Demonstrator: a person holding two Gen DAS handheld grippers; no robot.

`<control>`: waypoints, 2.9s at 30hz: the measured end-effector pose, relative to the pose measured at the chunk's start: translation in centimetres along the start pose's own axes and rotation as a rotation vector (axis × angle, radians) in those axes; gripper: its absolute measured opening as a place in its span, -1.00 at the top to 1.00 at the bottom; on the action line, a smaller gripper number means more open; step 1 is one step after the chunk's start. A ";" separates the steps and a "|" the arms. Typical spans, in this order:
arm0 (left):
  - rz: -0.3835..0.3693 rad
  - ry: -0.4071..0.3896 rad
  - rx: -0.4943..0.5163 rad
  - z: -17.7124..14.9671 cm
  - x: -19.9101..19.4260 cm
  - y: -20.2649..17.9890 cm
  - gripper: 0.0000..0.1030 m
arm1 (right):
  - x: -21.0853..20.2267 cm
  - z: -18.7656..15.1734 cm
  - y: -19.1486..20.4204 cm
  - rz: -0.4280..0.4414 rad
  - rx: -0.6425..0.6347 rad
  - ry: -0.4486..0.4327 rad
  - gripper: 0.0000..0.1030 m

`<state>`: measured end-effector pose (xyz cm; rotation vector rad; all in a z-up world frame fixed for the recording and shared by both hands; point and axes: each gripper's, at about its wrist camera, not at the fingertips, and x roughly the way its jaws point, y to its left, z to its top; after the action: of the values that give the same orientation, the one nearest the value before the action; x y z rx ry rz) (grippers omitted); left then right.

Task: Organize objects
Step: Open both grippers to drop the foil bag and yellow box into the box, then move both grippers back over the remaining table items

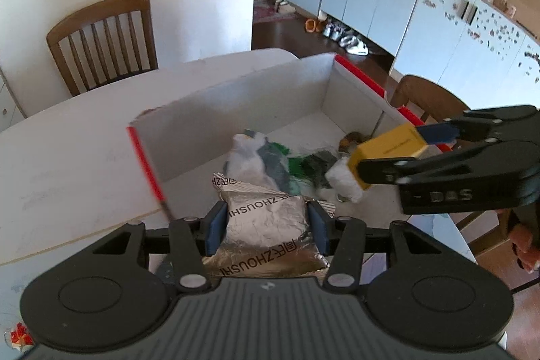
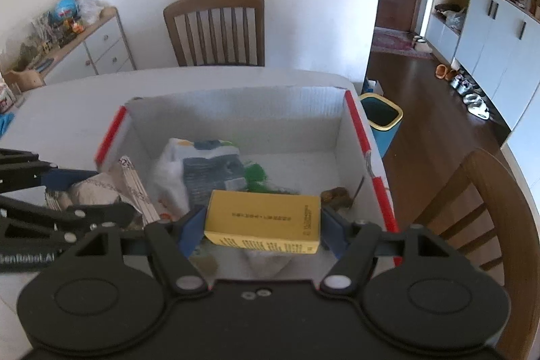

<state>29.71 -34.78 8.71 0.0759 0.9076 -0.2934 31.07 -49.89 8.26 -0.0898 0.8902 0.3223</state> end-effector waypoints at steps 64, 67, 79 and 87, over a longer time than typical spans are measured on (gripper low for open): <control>0.088 -0.138 -0.111 -4.0 -10.3 6.2 -0.53 | -6.8 -1.3 8.6 0.153 -0.073 -0.134 -0.73; 0.100 -0.135 -0.117 -4.6 -11.0 7.8 -0.54 | -6.9 -1.4 10.2 0.168 -0.078 -0.134 -0.81; 0.106 -0.119 -0.164 -8.0 -12.6 14.8 -0.78 | -4.9 -1.4 17.4 0.200 -0.098 -0.102 -0.92; 0.128 -0.115 -0.218 -10.0 -12.9 19.5 -1.00 | -3.4 -1.7 21.5 0.198 -0.136 -0.072 -0.92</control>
<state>20.11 -11.37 11.48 -0.0837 0.8121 -0.0781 21.13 -30.71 11.00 -0.1157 0.8063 0.5674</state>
